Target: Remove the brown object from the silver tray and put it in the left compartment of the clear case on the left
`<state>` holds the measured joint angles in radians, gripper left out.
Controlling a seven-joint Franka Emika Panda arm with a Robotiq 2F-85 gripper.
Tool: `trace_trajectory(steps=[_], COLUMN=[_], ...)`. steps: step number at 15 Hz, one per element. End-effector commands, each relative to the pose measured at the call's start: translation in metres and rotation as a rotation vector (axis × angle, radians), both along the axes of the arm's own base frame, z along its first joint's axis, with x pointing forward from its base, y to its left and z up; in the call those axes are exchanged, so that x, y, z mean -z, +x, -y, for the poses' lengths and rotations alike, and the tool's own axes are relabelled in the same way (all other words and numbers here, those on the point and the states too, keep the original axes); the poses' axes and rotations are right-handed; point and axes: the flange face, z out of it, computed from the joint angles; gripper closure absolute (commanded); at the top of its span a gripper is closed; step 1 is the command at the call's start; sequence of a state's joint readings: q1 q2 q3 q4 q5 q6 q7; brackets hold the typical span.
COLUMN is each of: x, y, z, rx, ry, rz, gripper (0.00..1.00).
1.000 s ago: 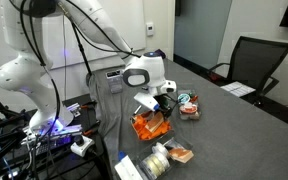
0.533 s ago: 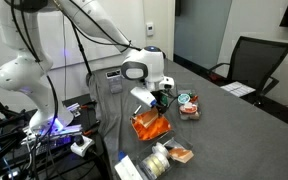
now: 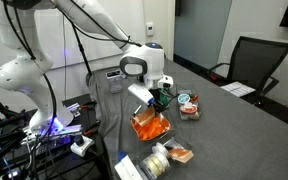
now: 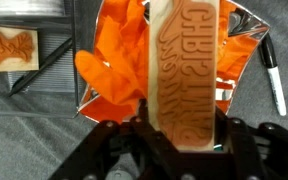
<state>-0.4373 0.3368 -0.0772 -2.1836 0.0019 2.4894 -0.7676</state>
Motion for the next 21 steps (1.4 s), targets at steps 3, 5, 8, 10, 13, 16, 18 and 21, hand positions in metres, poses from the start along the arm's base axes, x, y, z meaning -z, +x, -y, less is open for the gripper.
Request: trace_trajectory(steps=[3, 5, 8, 10, 13, 16, 18, 21], x=[-0.008, -0.008, -0.010, -0.014, -0.021, -0.029, -0.036, -0.043], y=[-0.004, -0.003, 0.002, 0.009, 0.022, 0.034, 0.043, 0.063], z=[0.002, 0.003, 0.004, 0.005, 0.004, 0.005, 0.007, 0.011], rx=[-0.023, -0.032, -0.021, 0.007, 0.045, 0.070, 0.100, 0.153], ry=[-0.008, -0.002, 0.045, 0.095, 0.171, 0.231, 0.278, 0.326], rz=[0.002, 0.012, 0.108, 0.205, 0.356, 0.496, 0.604, 0.714], gripper=[0.69, 0.69, 0.69, 0.69, 0.69, 0.69, 0.69, 0.69])
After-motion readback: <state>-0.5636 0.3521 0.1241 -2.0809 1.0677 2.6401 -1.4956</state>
